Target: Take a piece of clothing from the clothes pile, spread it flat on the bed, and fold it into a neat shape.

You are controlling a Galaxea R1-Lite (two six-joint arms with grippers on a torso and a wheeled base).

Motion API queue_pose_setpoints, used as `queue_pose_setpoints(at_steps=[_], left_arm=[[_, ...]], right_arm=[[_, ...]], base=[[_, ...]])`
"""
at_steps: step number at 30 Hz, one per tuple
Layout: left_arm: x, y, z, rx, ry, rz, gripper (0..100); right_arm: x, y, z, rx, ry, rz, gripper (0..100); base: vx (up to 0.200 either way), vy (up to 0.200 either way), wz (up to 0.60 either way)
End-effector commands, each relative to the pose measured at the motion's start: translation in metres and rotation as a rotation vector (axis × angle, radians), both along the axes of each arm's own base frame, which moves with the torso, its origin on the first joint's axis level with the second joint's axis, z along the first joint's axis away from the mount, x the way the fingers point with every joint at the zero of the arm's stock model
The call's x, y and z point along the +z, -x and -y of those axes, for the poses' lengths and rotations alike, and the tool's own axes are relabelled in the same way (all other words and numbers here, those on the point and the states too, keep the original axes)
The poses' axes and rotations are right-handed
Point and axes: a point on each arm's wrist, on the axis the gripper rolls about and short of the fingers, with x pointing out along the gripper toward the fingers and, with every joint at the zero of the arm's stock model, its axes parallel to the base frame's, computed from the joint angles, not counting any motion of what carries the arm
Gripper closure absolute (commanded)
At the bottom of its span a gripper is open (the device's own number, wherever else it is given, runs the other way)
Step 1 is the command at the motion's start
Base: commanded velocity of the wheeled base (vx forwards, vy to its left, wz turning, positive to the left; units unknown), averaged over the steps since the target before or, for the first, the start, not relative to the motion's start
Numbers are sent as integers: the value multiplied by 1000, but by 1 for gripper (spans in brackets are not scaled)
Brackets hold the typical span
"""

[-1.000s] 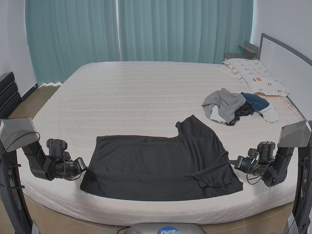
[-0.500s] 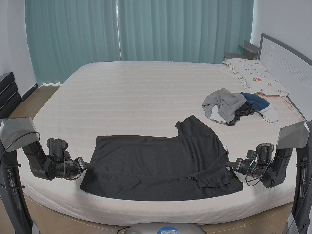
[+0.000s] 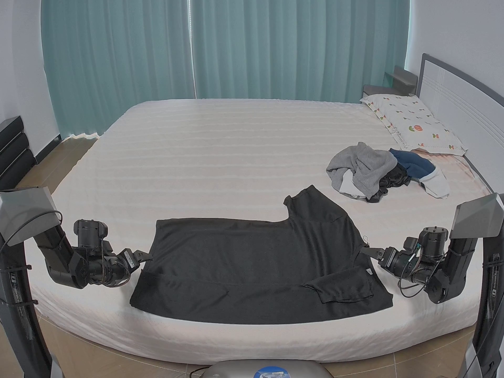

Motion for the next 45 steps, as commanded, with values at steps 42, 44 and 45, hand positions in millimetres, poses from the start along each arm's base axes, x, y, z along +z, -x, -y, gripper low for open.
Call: queue_pose_setpoints(at_steps=[42, 44, 45], left_arm=[[28, -30, 3, 133, 84, 120, 0], [27, -33, 3, 134, 85, 121, 0], [27, -40, 2, 136, 86, 130, 0]], right_arm=[[-2, 7, -5, 15, -1, -25, 0], [-2, 7, -6, 16, -1, -25, 0], [-3, 7, -6, 16, -1, -28, 0]], base=[[14, -19, 0], [0, 0, 0], [0, 0, 0]])
